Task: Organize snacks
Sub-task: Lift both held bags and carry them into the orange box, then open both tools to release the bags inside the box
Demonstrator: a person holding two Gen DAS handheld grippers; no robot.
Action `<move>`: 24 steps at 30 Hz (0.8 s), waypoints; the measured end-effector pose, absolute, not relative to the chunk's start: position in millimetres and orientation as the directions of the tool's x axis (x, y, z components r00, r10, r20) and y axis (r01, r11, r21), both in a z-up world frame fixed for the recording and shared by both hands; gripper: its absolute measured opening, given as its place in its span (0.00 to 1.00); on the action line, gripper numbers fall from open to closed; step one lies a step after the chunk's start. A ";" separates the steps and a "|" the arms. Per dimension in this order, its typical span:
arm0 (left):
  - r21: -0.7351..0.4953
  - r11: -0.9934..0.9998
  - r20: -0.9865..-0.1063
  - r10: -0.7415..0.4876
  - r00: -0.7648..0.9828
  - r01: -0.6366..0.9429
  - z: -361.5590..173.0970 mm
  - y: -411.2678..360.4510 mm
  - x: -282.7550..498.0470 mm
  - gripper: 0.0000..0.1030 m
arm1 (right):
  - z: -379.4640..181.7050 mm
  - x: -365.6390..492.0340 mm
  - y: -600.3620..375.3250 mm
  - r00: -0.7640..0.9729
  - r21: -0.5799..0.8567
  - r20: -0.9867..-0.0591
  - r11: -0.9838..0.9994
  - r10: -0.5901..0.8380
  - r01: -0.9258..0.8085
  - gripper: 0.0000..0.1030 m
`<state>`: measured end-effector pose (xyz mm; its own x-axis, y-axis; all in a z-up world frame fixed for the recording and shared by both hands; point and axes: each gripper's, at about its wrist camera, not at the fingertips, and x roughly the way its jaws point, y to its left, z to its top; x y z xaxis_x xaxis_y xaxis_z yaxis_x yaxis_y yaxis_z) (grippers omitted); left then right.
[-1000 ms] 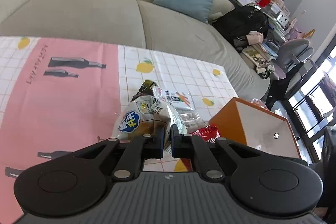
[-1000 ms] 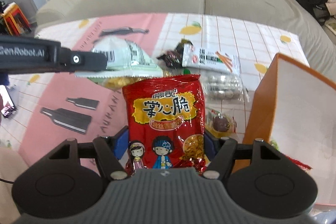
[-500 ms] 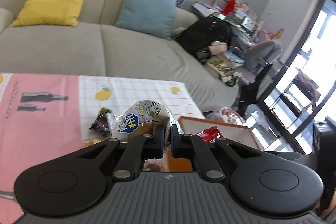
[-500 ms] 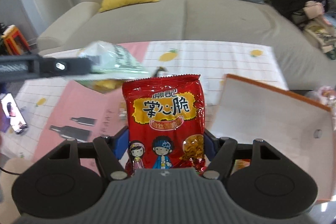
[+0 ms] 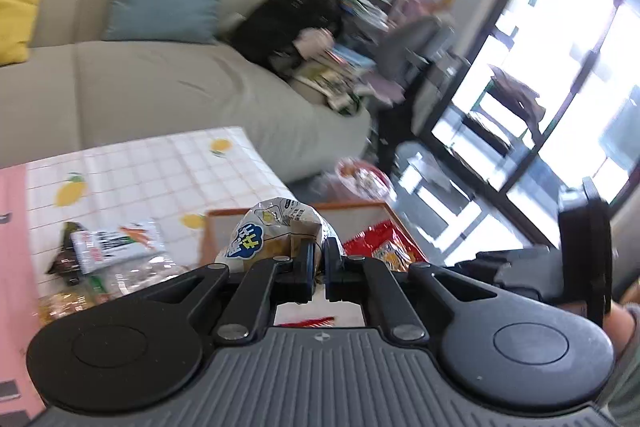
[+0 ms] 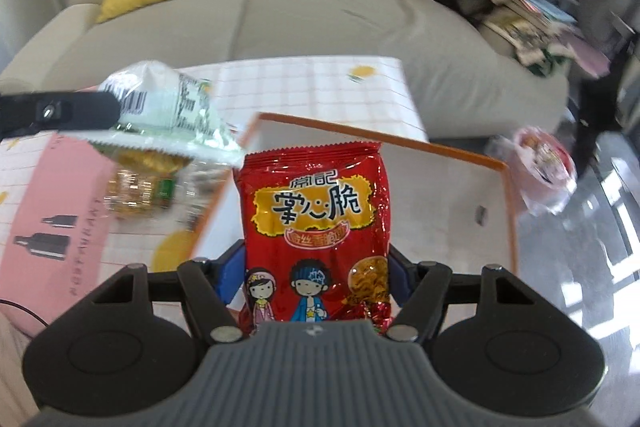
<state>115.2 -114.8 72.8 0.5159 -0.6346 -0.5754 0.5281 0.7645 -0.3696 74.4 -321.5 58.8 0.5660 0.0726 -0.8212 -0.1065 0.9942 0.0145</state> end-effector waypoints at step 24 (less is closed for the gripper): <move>-0.127 0.687 -0.858 -0.438 0.268 0.716 -25.9 -205.5 164.1 0.05 | -38.9 160.3 -371.6 0.380 0.094 -0.921 0.996 0.090 -0.007 0.66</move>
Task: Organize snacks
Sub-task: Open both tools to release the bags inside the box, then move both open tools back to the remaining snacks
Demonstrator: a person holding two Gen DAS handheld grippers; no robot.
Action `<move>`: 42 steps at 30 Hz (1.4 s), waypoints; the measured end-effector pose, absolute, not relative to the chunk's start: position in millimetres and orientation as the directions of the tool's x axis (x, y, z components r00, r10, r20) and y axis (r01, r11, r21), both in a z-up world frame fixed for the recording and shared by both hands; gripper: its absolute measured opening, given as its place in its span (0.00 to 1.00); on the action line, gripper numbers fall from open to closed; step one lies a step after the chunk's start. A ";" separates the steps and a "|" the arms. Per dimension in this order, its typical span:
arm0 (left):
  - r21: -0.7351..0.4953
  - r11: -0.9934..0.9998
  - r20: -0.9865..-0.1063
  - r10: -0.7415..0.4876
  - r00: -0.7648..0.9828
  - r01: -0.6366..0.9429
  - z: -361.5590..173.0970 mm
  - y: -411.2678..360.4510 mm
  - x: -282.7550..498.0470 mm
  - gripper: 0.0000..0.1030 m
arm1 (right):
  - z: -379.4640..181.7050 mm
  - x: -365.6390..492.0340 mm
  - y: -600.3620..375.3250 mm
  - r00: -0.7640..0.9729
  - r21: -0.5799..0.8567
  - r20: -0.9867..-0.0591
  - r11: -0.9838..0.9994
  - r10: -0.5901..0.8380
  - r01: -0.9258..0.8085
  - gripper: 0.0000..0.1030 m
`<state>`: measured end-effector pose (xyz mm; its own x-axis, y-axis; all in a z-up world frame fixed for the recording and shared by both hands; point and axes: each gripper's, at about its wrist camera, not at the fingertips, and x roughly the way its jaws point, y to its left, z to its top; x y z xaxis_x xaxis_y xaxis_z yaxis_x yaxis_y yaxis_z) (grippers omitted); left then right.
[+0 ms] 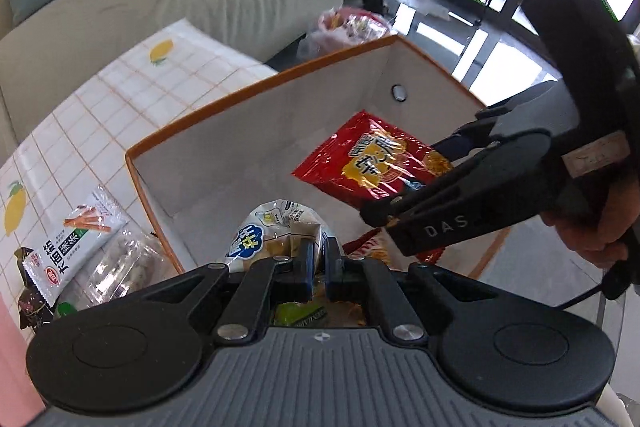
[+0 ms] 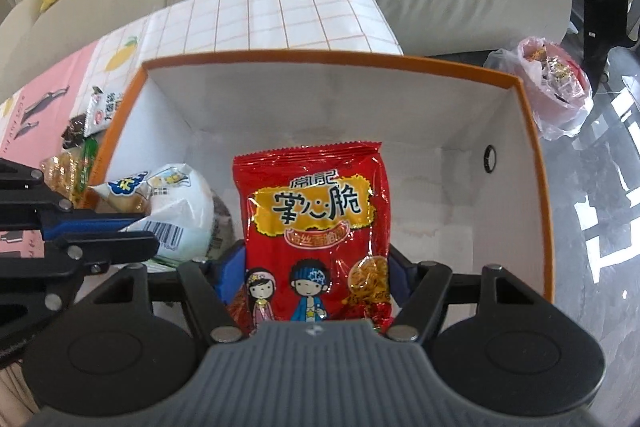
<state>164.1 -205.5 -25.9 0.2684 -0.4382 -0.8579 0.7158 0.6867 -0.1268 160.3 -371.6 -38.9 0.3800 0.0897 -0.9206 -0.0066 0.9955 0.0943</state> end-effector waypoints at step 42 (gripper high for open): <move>-0.155 0.875 -0.792 -0.388 0.472 0.459 22.9 -112.0 147.6 0.50 | -93.5 197.5 -335.1 0.256 0.025 -0.966 1.000 0.019 0.018 0.70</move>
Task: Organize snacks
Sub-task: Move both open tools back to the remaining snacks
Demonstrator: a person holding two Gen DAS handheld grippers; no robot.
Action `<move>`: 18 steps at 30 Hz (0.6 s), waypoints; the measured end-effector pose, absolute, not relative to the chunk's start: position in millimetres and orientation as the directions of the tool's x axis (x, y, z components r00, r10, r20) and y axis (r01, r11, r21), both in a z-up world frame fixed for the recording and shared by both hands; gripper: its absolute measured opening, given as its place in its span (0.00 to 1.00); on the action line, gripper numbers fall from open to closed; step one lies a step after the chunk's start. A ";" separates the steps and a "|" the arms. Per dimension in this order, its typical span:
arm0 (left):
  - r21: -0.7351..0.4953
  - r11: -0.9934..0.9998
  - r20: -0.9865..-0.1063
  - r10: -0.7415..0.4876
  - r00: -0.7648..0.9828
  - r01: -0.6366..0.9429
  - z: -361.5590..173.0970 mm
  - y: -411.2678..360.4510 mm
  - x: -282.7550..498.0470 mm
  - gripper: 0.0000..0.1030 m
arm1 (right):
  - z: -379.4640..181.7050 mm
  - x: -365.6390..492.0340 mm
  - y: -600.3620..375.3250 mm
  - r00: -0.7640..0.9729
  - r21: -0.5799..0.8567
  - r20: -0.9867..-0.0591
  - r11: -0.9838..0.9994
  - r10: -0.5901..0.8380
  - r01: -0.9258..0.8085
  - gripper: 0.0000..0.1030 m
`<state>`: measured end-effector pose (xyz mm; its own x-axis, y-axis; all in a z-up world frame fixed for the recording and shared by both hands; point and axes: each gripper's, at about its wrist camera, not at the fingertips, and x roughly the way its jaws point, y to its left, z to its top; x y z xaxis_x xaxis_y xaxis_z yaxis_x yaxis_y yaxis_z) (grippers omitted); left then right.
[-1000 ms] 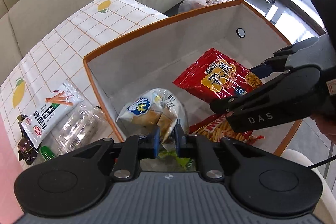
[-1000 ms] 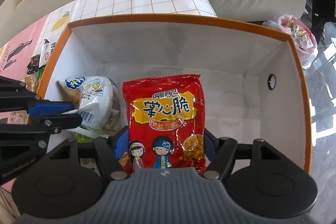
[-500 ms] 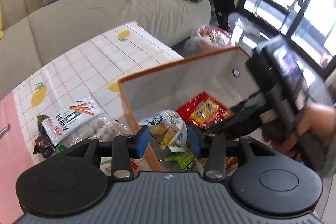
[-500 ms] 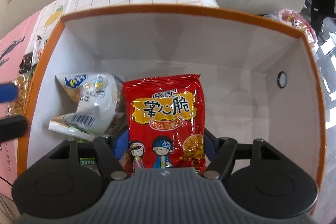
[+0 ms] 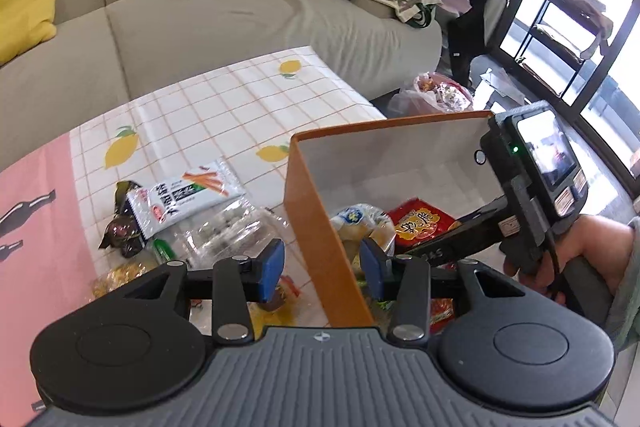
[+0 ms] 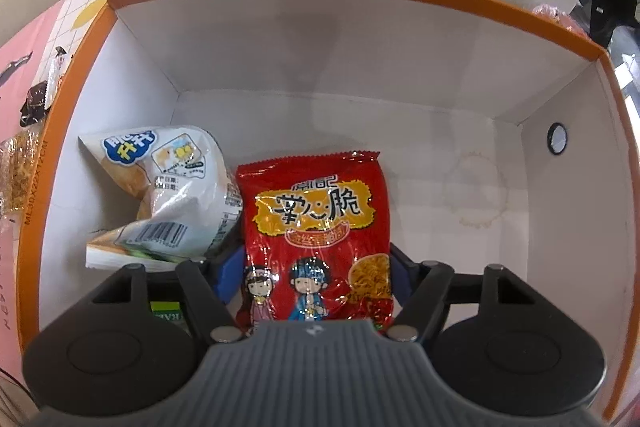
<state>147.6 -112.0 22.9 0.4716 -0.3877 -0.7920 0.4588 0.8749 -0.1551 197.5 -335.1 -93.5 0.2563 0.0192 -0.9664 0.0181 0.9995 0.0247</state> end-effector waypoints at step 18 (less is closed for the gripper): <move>-0.115 0.942 -0.742 -0.293 0.603 0.316 32.4 -52.3 106.3 0.50 | -3.0 122.8 -289.2 0.593 -0.154 -0.795 0.988 -0.129 0.007 0.86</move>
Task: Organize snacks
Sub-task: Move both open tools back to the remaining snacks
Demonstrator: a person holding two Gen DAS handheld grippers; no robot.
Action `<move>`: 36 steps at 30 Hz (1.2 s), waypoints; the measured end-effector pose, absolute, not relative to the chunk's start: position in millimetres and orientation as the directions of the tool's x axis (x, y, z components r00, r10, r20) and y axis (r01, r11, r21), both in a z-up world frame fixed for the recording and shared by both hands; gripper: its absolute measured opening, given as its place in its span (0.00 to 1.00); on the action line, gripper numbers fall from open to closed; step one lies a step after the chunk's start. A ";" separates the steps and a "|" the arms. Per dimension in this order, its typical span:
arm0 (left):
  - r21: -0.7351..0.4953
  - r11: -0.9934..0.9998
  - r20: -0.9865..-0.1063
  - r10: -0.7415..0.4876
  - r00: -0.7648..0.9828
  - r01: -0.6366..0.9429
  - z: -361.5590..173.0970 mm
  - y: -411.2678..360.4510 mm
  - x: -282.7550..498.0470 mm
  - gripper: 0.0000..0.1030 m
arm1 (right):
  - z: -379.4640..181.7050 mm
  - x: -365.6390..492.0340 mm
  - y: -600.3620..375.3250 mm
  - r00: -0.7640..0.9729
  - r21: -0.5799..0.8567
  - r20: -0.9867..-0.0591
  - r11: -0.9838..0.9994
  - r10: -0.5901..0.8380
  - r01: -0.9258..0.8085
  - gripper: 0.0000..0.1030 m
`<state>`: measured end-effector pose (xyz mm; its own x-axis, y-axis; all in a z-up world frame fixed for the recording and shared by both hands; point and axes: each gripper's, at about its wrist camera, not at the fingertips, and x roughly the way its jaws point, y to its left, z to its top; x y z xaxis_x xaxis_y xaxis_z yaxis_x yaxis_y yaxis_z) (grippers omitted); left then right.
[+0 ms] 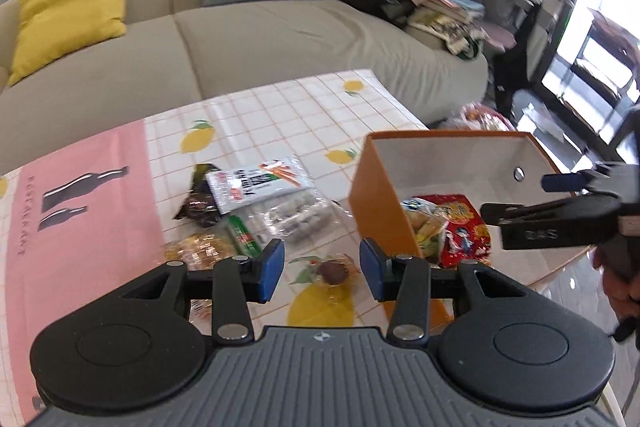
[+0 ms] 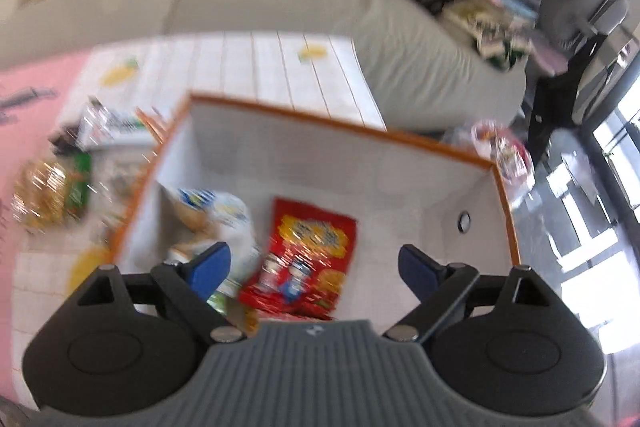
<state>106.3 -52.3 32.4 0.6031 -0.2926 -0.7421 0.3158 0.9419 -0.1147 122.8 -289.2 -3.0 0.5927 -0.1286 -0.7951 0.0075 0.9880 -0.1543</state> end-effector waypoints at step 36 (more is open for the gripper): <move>-0.237 0.971 -0.727 -0.193 0.659 0.023 -56.8 88.4 74.6 0.64 | -64.1 86.0 -96.9 0.680 -0.090 -0.727 0.969 0.093 -0.229 0.58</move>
<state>74.6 88.4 -56.8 0.6586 -0.1934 -0.7272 0.0230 0.9711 -0.2374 86.0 -96.9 -64.1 0.6801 0.0929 -0.7272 -0.2291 0.9692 -0.0904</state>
